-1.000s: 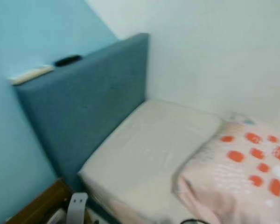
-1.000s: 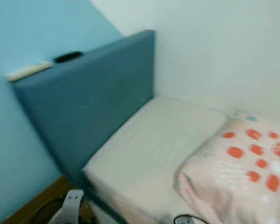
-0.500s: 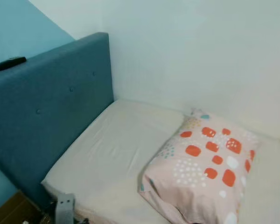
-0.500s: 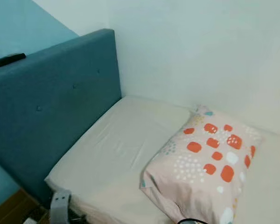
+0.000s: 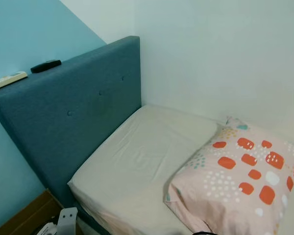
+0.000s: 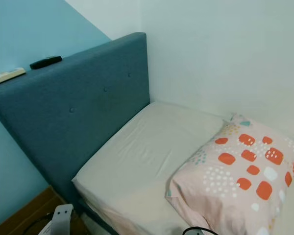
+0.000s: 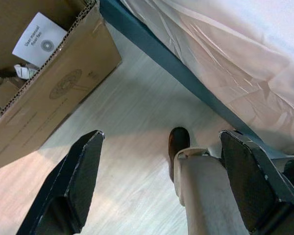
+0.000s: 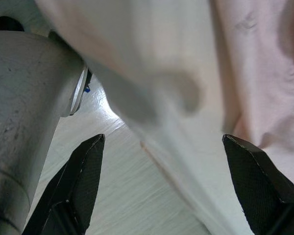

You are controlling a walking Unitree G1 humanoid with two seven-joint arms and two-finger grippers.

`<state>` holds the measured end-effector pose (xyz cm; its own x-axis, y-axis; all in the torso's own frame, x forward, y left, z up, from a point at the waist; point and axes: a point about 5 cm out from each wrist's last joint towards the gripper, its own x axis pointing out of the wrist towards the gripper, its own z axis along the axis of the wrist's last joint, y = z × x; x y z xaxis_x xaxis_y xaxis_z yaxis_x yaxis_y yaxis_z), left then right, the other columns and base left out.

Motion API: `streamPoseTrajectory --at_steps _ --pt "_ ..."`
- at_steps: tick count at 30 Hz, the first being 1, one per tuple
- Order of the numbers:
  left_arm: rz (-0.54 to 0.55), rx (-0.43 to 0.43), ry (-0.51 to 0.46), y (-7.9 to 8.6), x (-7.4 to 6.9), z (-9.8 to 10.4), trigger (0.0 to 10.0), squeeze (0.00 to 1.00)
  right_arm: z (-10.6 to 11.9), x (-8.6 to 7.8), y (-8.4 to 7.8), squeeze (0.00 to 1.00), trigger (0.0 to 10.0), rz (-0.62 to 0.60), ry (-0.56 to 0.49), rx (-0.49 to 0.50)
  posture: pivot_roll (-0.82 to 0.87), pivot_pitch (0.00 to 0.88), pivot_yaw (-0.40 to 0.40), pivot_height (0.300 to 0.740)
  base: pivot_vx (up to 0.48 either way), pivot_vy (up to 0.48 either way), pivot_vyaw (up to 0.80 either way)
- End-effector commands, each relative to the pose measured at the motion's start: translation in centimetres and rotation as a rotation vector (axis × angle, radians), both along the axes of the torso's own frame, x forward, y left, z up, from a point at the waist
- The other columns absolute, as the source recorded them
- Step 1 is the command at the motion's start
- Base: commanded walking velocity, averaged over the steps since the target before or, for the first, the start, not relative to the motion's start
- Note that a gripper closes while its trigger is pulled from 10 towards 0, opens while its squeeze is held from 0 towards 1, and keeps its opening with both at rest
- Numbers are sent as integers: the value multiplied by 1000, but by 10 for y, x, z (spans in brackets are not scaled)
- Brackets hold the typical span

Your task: Clean up the room

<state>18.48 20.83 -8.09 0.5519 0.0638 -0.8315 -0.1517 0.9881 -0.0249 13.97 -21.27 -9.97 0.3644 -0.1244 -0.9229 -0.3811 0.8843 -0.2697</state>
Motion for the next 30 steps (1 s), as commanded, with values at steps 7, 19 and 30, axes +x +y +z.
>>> streamPoseTrajectory --at_steps 7,19,30 --pt "-14 10 20 0 -3 -2 10000 0 -2 -4 2 0 10000 -7 11 5 -93 0 21 710 -310 0 0" --pt "-34 17 39 -1 -11 -5 10000 0 -3 -7 2 0 10000 -12 22 0 -92 0 26 710 -114 0 -124" --pt "-53 18 41 -1 -14 -6 10000 0 -4 -13 1 0 10000 -37 36 1 -97 0 33 710 0 0 -747"
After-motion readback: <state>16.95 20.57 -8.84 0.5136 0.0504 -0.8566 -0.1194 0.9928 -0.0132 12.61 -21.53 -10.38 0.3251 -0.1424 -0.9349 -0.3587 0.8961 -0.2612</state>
